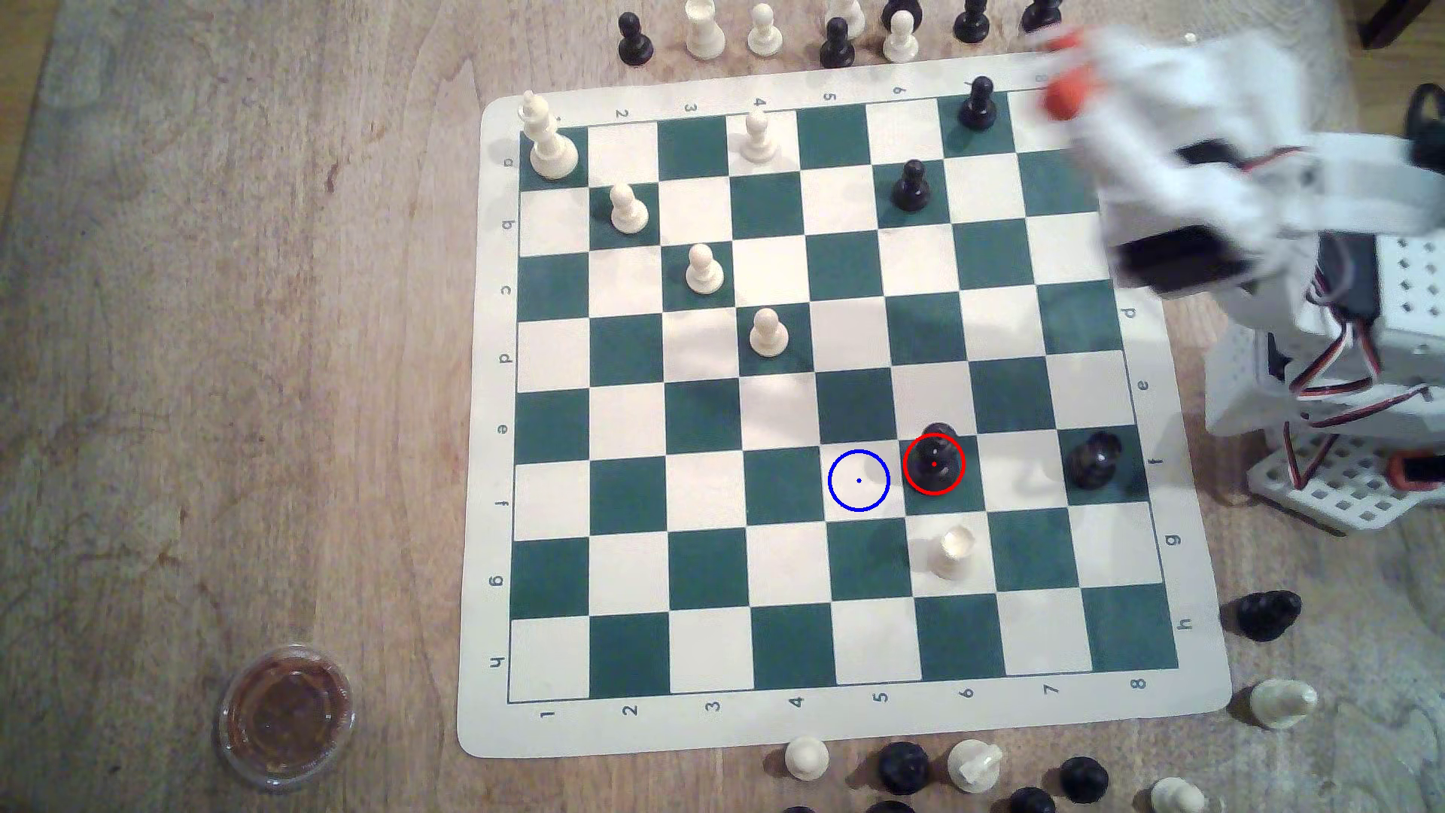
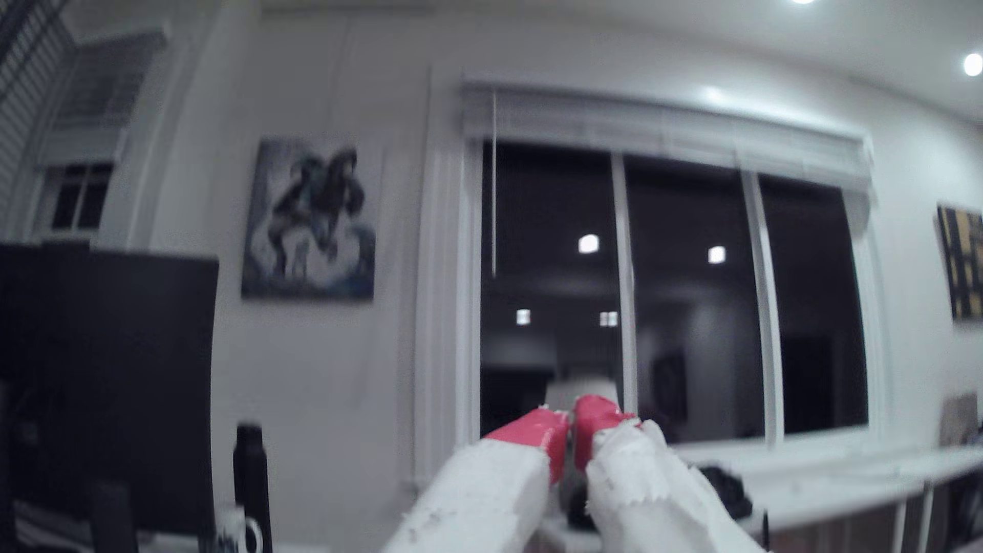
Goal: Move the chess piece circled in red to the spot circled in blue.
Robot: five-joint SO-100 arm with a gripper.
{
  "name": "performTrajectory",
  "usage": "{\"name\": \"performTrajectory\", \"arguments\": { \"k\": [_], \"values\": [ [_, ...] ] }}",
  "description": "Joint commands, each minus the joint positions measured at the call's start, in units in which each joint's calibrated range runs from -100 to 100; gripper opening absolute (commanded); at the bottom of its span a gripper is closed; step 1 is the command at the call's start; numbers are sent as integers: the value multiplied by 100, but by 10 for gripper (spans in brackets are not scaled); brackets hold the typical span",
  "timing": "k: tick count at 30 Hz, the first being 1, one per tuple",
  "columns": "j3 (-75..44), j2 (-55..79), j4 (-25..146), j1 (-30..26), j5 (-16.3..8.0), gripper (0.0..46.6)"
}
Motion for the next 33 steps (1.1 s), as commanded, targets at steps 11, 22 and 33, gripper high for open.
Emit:
{"name": "performTrajectory", "arguments": {
  "k": [11,22,33],
  "values": [
    [-2631,-45,6688,-152,-34,79],
    [-3574,524,8531,-629,-24,113],
    [-3147,1747,8965,-942,68,140]
  ]
}}
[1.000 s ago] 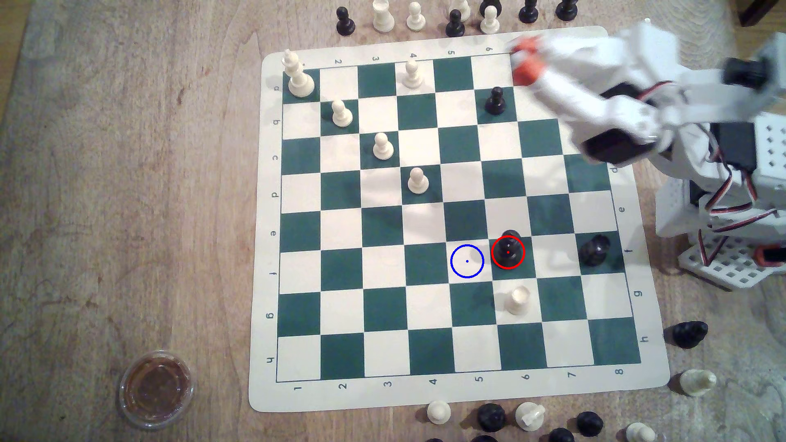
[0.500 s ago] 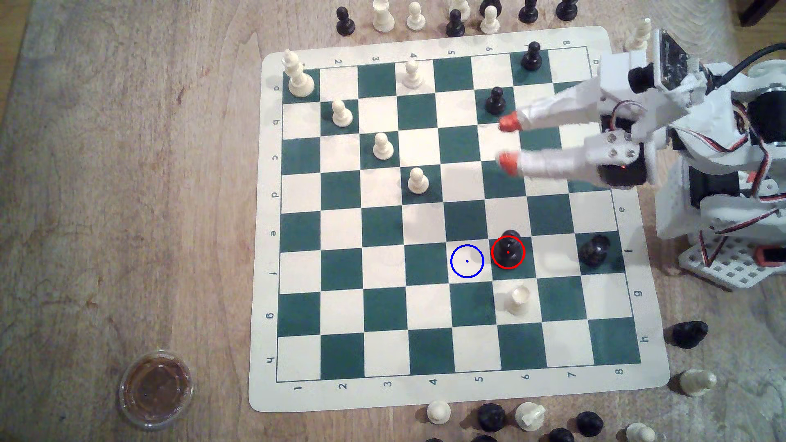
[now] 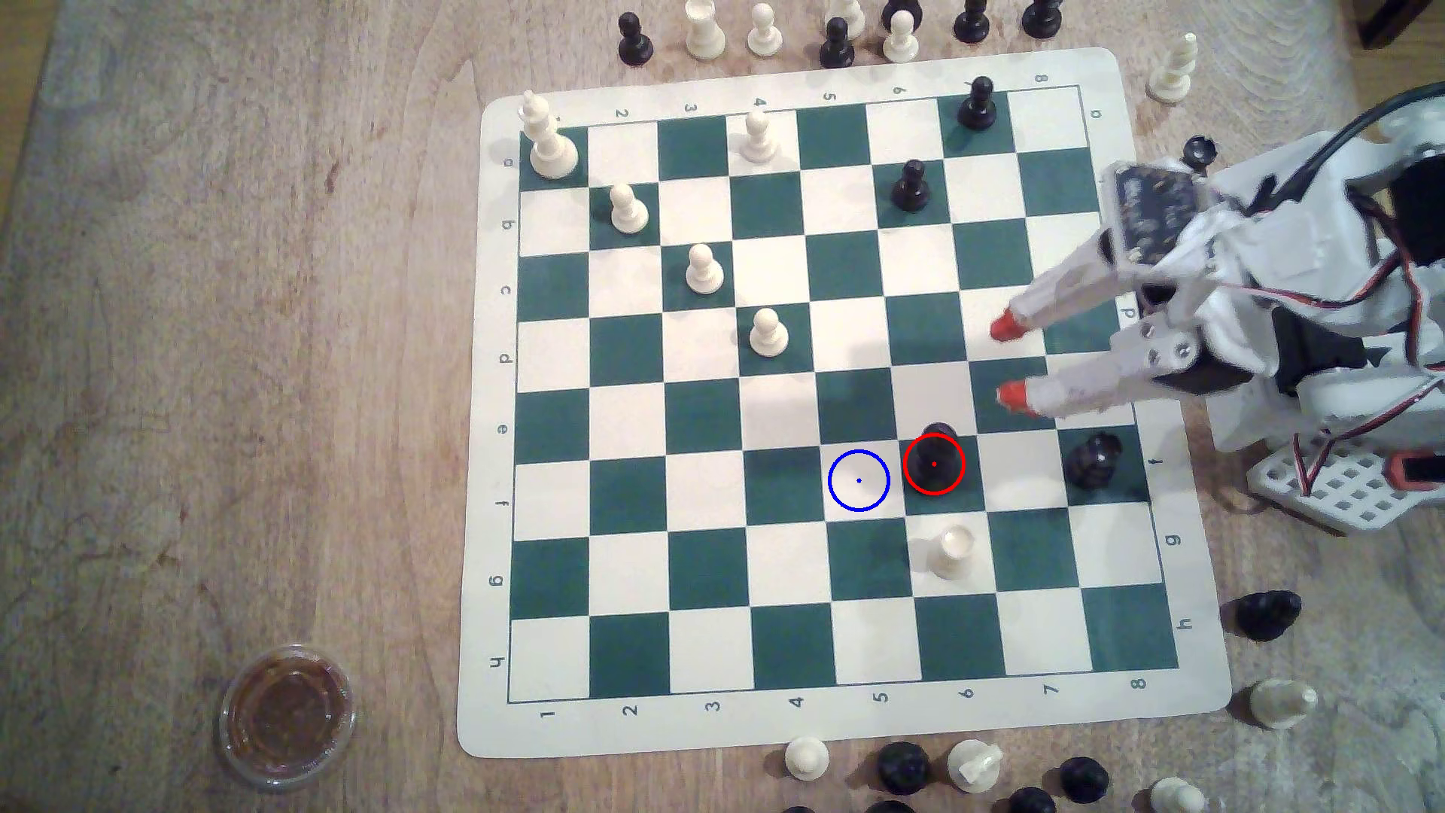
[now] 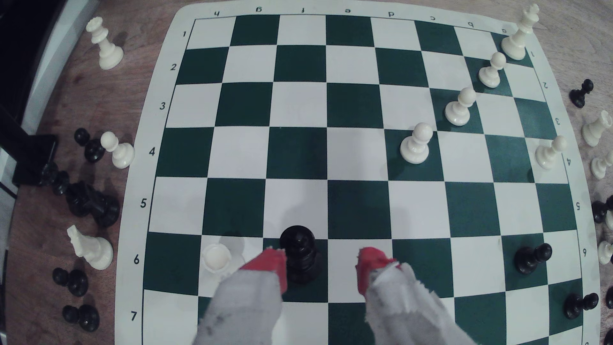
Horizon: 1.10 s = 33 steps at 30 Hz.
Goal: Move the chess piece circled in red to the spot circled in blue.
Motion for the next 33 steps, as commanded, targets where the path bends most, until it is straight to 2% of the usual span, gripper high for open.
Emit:
{"name": "performTrajectory", "arguments": {
  "k": [1,12,33],
  "values": [
    [-75,567,-127,-66,15,142],
    [34,2146,-888,-145,20,167],
    [-11,3173,-1961,-192,-24,167]
  ]
}}
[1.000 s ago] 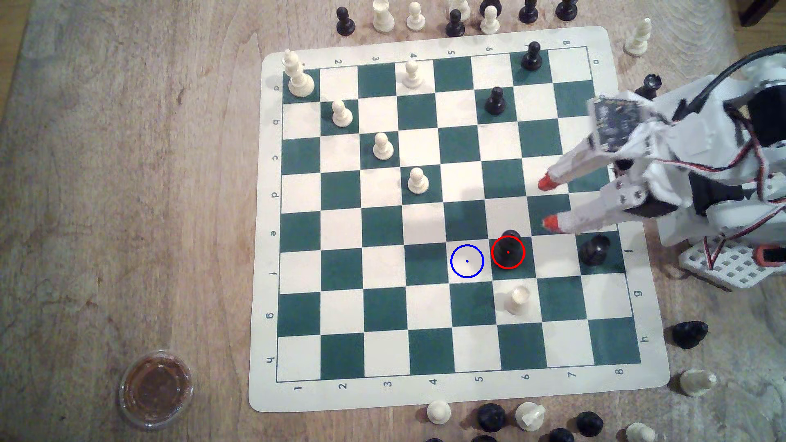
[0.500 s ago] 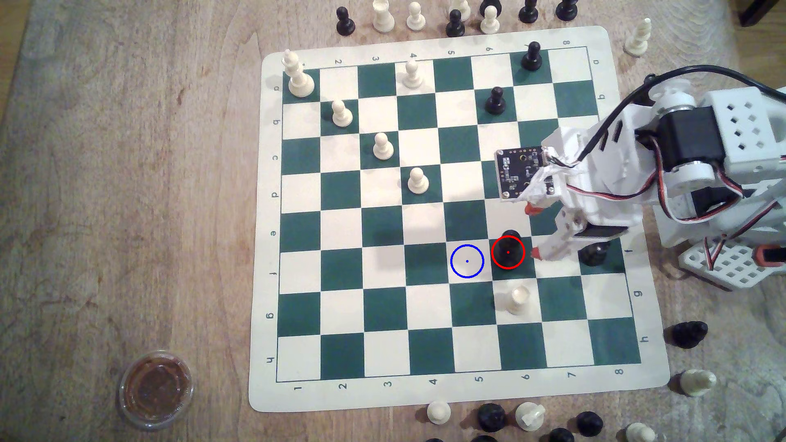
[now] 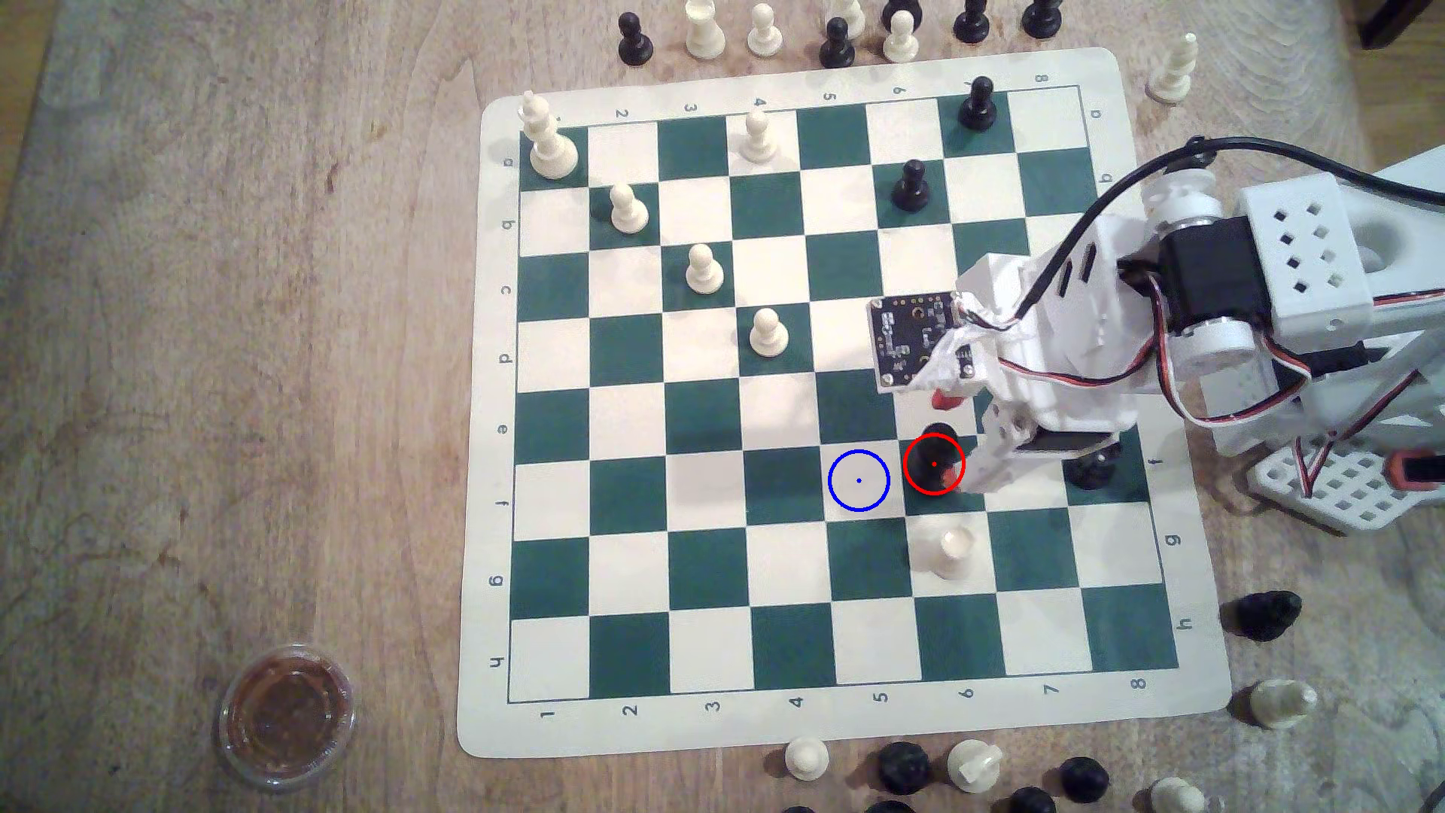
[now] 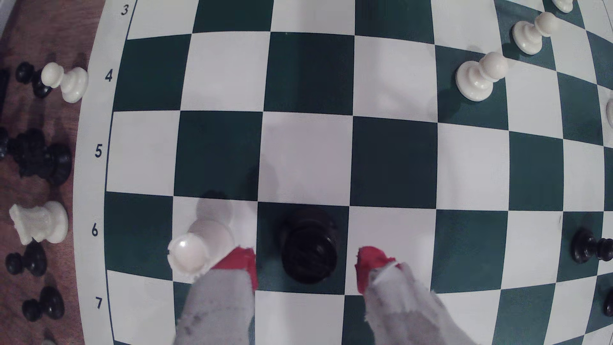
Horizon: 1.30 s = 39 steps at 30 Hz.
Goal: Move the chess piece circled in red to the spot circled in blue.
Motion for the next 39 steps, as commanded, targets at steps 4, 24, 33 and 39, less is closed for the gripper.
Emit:
{"name": "performTrajectory", "arguments": {
  "k": [4,24,33,39],
  "values": [
    [-183,31,-186,-54,-34,162],
    [-192,57,-203,-234,-68,49],
    [-528,-37,141,-218,-88,3],
    [-1217,-232,796,-163,-93,3]
  ]
}}
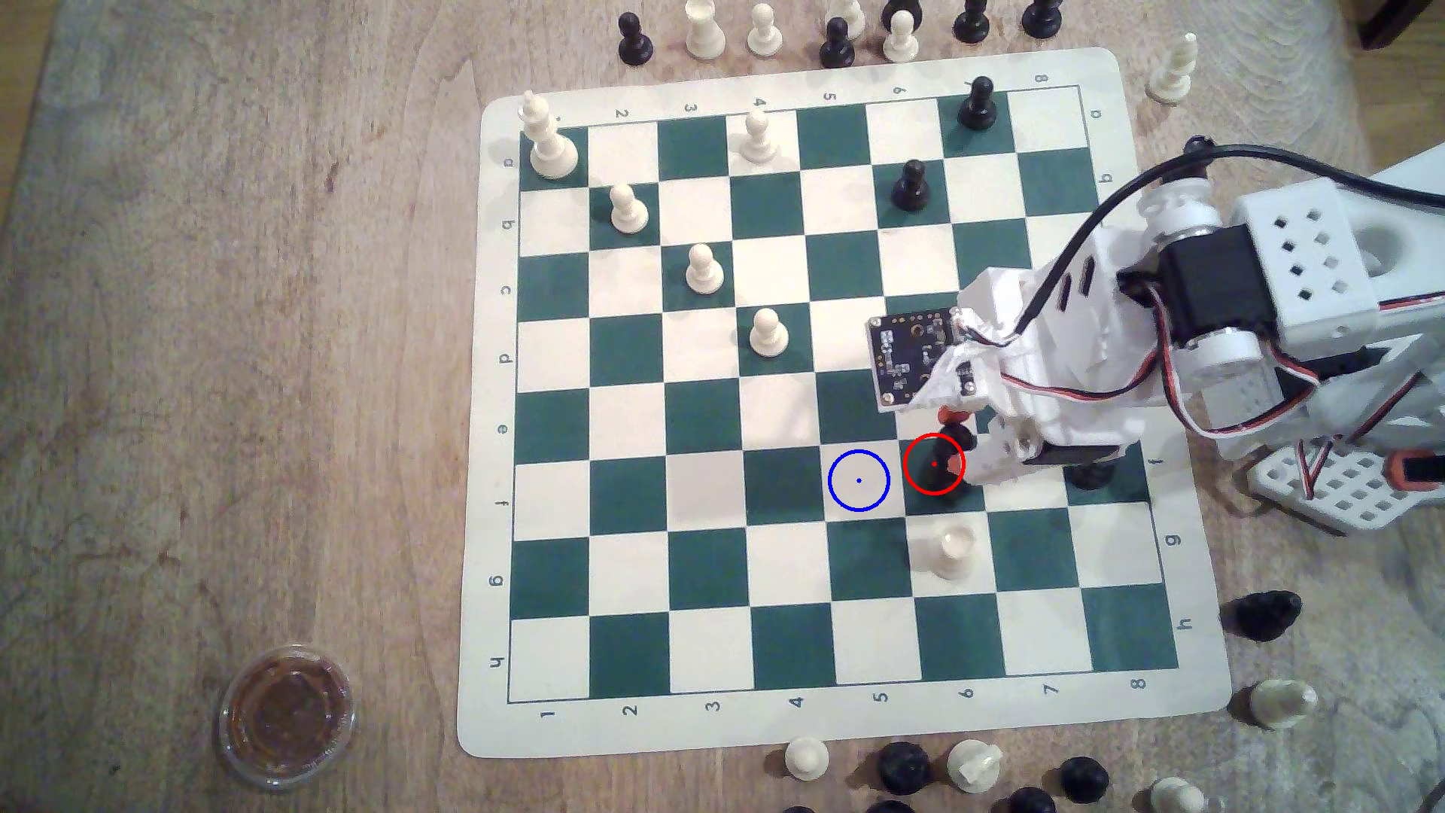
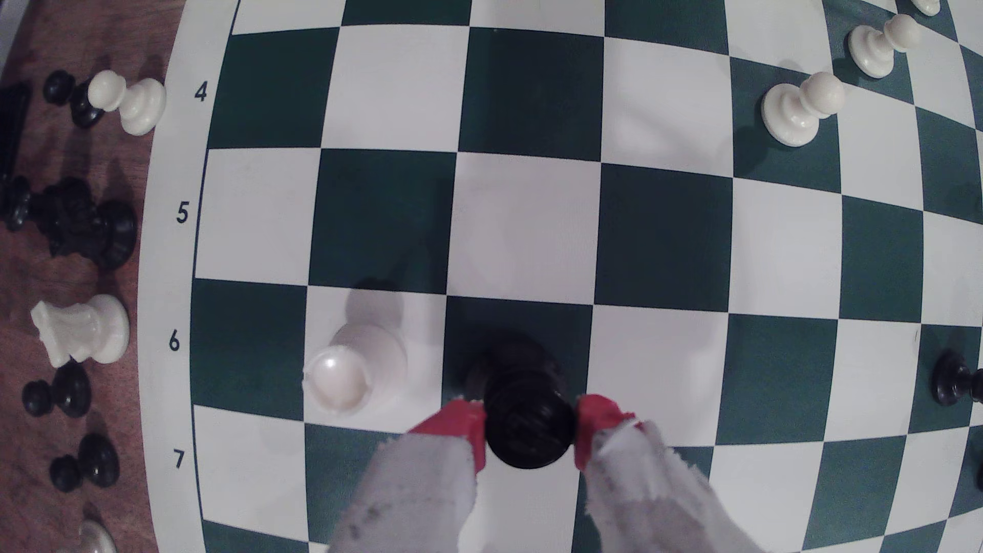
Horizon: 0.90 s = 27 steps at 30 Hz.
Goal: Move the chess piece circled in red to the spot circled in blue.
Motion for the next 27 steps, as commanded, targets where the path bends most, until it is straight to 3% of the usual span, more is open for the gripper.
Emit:
{"name": "performTrajectory", "arguments": {
  "k": [1,11,27],
  "values": [
    [-1027,-299,472,73,-10,3],
    [-2342,253,668,112,-39,3],
    [-2396,1959,-478,2,-34,3]
  ]
}}
